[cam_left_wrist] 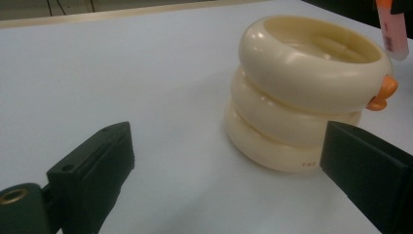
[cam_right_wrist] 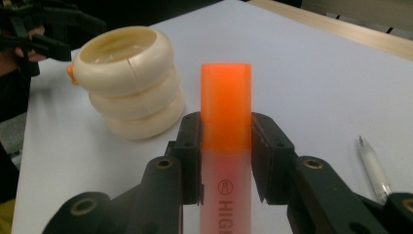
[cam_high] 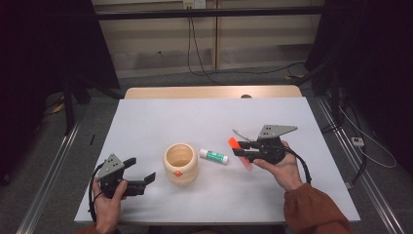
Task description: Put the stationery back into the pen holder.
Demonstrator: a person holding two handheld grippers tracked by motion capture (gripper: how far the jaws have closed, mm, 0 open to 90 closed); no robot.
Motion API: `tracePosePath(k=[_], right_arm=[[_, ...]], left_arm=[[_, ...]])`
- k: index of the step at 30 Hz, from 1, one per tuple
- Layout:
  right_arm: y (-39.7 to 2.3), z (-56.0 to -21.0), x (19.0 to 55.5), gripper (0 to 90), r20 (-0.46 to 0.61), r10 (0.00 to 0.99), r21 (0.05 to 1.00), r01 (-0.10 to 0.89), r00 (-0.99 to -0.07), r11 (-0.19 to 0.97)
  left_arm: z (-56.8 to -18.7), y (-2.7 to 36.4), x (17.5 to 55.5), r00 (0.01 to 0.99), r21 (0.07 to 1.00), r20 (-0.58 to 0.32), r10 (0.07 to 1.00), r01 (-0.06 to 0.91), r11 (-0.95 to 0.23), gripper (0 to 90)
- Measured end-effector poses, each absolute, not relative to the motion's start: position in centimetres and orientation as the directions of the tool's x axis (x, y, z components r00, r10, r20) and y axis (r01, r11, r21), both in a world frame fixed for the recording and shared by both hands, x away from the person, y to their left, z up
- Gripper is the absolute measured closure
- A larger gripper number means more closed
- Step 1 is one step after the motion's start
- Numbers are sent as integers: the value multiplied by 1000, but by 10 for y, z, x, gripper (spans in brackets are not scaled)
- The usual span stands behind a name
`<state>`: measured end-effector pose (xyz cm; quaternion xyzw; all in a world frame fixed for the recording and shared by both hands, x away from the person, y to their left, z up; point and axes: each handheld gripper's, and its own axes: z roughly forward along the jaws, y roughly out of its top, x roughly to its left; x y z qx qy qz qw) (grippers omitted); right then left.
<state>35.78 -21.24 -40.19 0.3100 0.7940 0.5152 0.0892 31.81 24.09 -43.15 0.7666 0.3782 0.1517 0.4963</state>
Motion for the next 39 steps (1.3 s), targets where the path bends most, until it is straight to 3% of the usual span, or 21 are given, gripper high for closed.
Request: tracePosePath(k=[39], right_arm=[[-122, -363, 379, 678, 150, 441, 950, 253, -885, 184]], left_arm=[[-432, 241, 319, 675, 875, -141, 725, 428, -228, 54]])
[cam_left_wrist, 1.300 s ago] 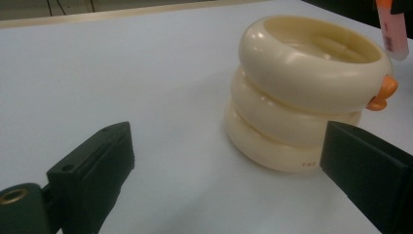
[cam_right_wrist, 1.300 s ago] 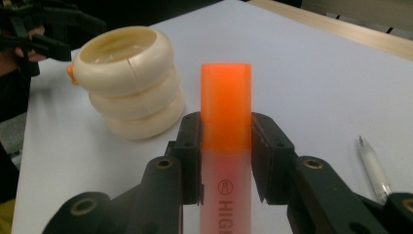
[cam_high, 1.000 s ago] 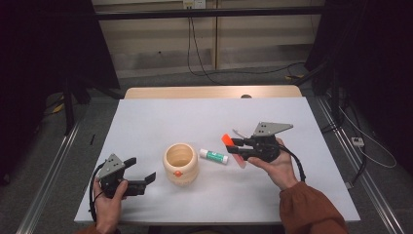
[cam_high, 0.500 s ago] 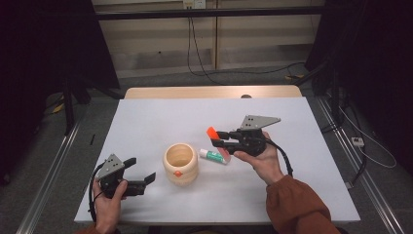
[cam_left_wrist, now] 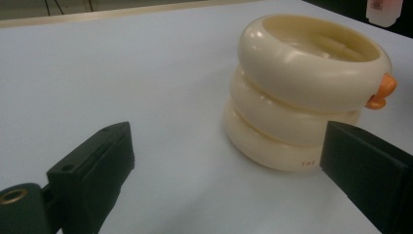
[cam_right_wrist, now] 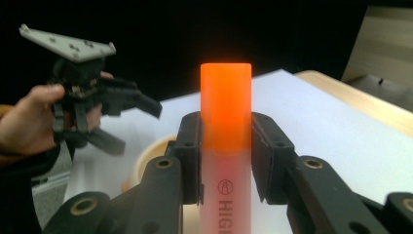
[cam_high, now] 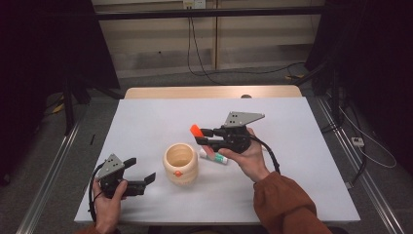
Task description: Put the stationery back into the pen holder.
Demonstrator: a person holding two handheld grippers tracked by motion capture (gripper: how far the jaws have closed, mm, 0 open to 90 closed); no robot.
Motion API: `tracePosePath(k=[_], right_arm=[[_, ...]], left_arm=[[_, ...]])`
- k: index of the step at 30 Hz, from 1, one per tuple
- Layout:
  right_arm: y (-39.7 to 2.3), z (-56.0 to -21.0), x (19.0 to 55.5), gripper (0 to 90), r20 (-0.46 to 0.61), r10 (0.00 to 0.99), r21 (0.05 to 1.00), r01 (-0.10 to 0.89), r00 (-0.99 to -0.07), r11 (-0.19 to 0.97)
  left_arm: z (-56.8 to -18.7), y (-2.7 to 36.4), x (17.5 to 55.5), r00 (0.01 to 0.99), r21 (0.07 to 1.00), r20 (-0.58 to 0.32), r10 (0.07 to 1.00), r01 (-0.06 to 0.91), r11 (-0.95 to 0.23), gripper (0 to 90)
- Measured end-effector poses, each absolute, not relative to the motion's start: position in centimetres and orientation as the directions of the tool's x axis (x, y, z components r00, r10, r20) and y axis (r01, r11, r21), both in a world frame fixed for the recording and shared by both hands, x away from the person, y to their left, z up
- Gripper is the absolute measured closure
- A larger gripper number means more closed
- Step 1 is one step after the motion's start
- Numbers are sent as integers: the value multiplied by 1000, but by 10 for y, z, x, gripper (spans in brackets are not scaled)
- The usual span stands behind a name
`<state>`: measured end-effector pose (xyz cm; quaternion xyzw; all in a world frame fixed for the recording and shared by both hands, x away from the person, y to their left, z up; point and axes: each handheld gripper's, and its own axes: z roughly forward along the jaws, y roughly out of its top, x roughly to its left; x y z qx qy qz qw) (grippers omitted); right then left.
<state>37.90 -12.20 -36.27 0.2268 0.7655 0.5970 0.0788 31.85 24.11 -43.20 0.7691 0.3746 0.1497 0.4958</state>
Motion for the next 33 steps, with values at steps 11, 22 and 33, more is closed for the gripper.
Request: tracePosePath(k=[11, 22, 33], right_arm=[[-95, -350, 387, 678, 138, 416, 967, 213, -899, 141], [-78, -351, 395, 678, 141, 407, 969, 209, -903, 128], [-57, -364, 397, 678, 164, 378, 964, 230, -911, 136]], left_arm=[[-432, 243, 319, 663, 878, -144, 735, 428, -215, 52], [-432, 243, 319, 661, 878, -141, 737, 428, -216, 50], [-432, 243, 318, 664, 878, -143, 734, 427, -215, 49]])
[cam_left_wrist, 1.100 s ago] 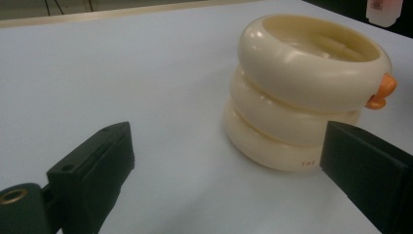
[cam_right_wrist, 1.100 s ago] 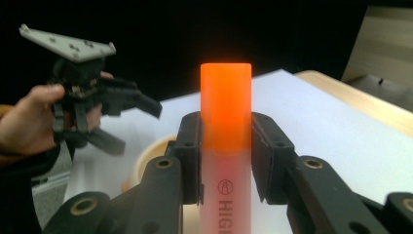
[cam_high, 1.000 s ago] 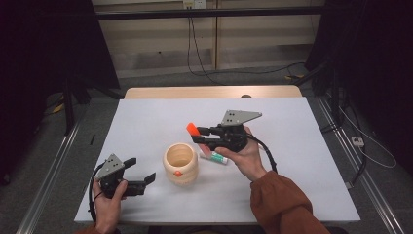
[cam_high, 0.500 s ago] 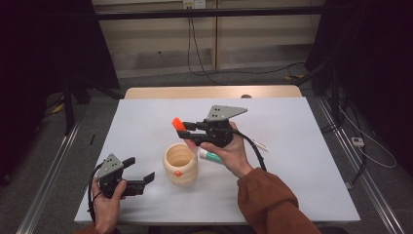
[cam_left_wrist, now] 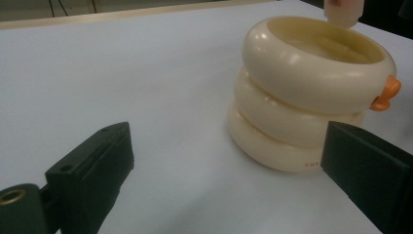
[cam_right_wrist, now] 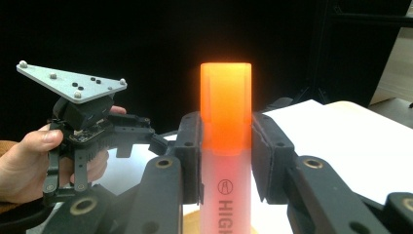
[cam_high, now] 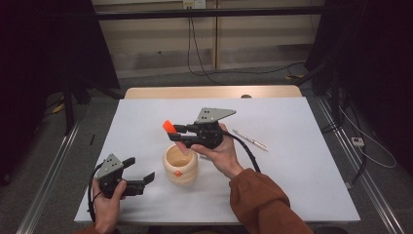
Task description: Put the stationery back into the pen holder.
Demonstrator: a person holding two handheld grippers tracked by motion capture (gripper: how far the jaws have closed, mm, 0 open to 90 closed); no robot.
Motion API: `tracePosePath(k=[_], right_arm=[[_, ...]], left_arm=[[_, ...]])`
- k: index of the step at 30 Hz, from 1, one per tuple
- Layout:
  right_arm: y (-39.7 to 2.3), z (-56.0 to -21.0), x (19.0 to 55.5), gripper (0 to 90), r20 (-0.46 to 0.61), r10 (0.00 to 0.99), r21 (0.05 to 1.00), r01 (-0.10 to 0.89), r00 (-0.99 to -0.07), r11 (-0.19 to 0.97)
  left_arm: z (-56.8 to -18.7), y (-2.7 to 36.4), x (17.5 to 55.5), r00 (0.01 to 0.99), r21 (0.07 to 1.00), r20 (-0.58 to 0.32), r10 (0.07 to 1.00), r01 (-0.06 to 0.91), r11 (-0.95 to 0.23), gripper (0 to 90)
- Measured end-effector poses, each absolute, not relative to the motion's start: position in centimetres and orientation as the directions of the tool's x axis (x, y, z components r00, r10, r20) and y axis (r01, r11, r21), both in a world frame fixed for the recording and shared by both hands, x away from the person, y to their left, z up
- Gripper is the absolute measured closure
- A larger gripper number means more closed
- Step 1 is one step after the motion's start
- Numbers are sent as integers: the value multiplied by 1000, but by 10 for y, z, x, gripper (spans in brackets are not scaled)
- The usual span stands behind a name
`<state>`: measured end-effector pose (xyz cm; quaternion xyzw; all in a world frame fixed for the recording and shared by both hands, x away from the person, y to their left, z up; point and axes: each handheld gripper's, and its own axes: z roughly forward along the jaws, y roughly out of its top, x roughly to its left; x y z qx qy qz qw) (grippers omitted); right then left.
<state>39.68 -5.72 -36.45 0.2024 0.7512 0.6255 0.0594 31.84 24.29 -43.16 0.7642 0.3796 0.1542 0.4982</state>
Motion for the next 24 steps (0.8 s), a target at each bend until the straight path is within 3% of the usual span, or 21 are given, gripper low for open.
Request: tracePosePath(k=[24], right_arm=[[-59, -400, 393, 676, 175, 396, 949, 262, -902, 177]], left_arm=[[-432, 243, 318, 668, 877, -143, 731, 427, -219, 50]])
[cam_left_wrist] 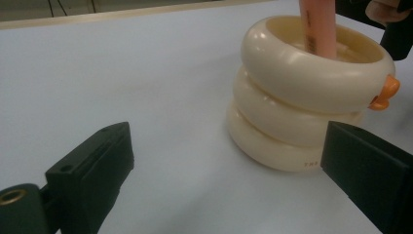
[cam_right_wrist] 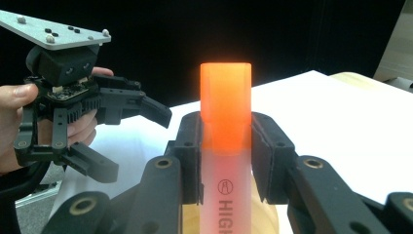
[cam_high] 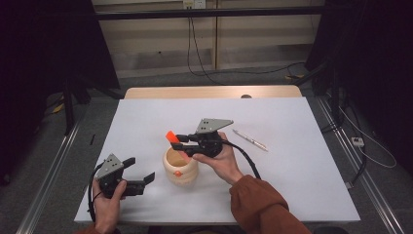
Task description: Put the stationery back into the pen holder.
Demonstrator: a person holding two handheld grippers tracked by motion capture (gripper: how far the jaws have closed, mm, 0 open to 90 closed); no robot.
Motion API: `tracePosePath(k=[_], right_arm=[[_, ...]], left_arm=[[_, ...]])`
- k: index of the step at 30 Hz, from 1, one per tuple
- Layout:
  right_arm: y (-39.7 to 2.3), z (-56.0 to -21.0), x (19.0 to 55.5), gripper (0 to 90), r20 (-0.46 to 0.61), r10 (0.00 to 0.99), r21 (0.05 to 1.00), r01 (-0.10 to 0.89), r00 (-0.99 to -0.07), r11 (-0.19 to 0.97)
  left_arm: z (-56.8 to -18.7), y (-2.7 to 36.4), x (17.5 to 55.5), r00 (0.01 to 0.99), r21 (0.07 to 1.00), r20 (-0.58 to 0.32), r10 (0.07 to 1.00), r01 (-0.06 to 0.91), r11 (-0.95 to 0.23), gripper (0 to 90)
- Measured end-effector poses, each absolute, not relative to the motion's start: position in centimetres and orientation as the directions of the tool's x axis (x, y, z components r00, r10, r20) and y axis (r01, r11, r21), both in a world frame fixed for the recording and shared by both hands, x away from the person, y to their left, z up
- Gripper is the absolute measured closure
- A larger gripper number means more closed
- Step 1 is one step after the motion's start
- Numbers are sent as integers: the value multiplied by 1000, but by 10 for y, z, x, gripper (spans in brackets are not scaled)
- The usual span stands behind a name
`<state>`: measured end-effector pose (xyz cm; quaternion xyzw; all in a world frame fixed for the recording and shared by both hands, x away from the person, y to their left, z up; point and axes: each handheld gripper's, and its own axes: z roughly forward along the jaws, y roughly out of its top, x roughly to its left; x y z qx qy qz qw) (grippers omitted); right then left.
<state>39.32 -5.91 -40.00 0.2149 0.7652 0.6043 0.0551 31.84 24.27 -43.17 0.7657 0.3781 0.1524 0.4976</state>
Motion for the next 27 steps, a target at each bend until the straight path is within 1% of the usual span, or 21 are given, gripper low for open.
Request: tracePosePath(k=[8, 12, 16, 19, 22, 23, 26, 27], right_arm=[[-60, -407, 391, 670, 176, 393, 940, 272, -902, 204], [-62, -406, 392, 603, 192, 399, 938, 287, -897, 194], [-63, -405, 390, 584, 187, 398, 934, 288, -898, 212], [-64, -403, 389, 519, 190, 398, 935, 290, -897, 206], [-67, -401, 390, 393, 199, 408, 932, 300, -891, 202], [-68, -400, 390, 371, 199, 412, 932, 302, -889, 202], [-73, -396, 391, 344, 191, 421, 932, 298, -887, 206], [-75, -395, 391, 312, 189, 424, 933, 297, -885, 205]], left_arm=[[-432, 242, 319, 674, 875, -138, 726, 426, -228, 49], [-432, 242, 319, 670, 874, -144, 728, 432, -225, 50], [-432, 242, 318, 671, 876, -140, 728, 426, -224, 50], [-432, 242, 319, 672, 875, -138, 727, 426, -228, 50], [-432, 242, 319, 670, 876, -143, 728, 428, -222, 50], [-432, 242, 319, 670, 876, -143, 729, 428, -222, 50], [-432, 242, 319, 672, 875, -141, 727, 428, -226, 50], [-432, 242, 319, 673, 875, -140, 726, 428, -228, 50]])
